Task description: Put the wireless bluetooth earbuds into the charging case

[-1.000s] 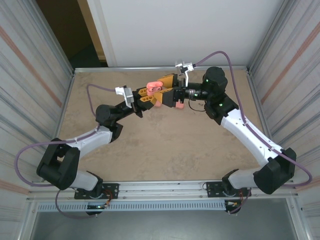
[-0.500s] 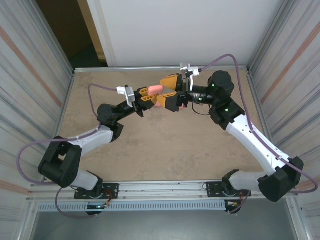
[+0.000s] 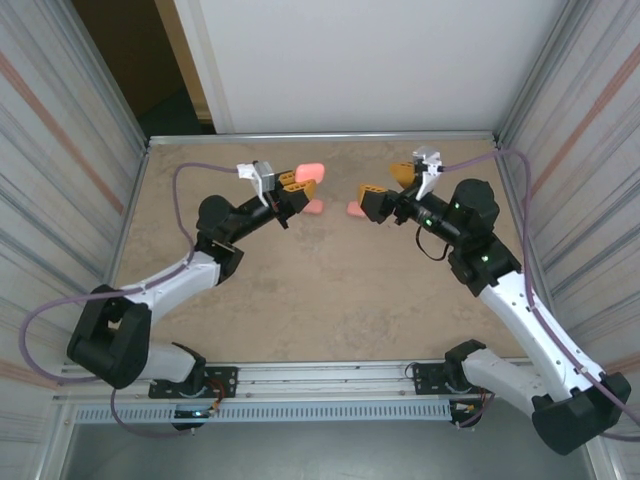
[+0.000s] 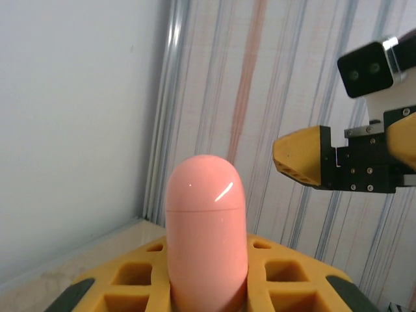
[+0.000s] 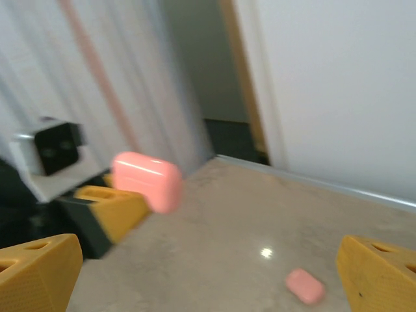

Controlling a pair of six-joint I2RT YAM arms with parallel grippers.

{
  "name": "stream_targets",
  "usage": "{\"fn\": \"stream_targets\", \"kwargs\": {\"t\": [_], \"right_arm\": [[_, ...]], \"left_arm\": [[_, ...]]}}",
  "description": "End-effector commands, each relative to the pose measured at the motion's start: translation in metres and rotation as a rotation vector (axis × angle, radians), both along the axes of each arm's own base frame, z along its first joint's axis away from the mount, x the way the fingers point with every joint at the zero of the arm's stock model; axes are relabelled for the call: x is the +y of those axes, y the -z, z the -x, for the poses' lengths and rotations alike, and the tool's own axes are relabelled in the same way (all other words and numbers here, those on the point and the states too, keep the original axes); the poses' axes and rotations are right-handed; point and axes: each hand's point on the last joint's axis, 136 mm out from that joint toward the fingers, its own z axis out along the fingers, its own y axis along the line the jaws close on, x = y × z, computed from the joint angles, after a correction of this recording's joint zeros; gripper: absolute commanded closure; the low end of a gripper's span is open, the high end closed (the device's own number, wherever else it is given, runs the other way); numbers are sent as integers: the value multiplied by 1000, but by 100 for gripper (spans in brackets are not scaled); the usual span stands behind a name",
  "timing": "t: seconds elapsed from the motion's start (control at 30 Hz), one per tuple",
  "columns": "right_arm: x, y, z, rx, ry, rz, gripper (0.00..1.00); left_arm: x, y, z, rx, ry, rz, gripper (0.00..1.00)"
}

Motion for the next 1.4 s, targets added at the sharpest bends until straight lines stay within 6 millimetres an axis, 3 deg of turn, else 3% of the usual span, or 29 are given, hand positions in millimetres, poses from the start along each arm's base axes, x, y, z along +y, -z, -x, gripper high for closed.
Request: {"fn": "stream_targets", "kwargs": {"t": [0.0,0.1,0.23,0.47,0.63,1.03,1.37], "right_arm": [[-32,16,-12,54,165,12,1],[-50,35,-20,124,261,52,1],[-61,48,-26,200,315,97,1],[-70,46,-28,217,377,40,1],[-65,49,-27,241,351,21,1],[-66,76,-17,287,349,30,1],[-58,103,-15,340,305,68,1]], "left_arm": [[6,-4,1,88,-38,-25,100],[4,21,7,176,-56,-62,100],[1,46,17,252,-65,-75,100],[-17,92,36,365,-43,-181,100],[-28,125,47,431,-18,-236,100],[-35,204,47,701,-30,-279,100],[-53,251,22,855,-86,-328,100]]}}
